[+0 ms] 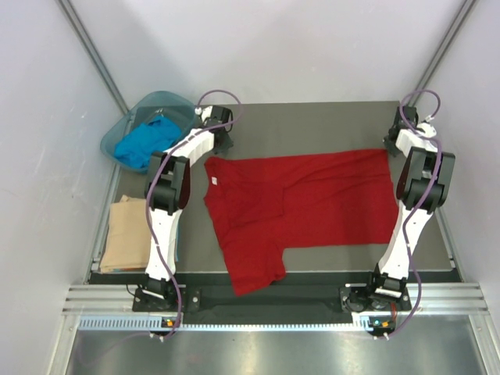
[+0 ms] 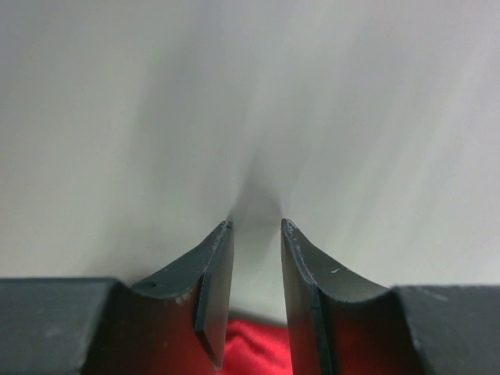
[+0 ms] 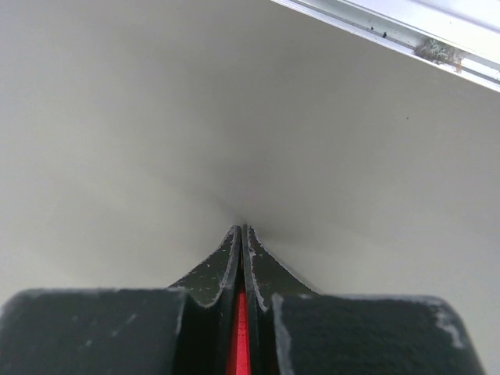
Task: Fold and stack the t-shirts
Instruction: Fold the tshirt
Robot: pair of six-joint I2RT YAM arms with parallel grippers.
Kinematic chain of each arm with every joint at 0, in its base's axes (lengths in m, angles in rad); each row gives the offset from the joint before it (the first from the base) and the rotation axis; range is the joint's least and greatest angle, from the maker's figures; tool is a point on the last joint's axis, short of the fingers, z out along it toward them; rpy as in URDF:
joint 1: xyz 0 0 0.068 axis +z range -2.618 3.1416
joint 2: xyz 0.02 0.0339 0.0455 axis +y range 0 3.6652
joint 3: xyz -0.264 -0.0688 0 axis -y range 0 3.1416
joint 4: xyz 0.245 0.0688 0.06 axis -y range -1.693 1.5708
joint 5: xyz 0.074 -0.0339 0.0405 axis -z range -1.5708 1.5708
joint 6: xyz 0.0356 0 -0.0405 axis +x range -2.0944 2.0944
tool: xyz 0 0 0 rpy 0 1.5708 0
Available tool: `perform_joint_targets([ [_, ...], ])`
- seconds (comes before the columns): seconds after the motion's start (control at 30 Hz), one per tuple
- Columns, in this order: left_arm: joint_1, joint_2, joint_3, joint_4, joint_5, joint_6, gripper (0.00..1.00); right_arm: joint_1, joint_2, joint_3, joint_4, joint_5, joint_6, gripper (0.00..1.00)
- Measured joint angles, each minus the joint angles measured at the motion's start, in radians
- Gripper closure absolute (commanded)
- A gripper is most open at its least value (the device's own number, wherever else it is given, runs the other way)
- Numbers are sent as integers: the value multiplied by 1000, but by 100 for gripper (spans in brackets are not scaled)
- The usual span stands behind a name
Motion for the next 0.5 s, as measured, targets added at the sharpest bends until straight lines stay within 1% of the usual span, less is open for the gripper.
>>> perform_joint_targets([
  [0.13,2,13,29,-7,17,4,62,0,0,0,2,-2,-11,100],
  [0.27,3,3,32,-50,22,22,55,0,-1,-4,12,-13,-15,100],
  [0.37,2,-52,-41,-79,29,33,53,0,-5,-15,28,-26,-15,100],
  [0.5,5,-158,-174,-101,47,42,53,0,-12,-30,41,-33,-15,100],
])
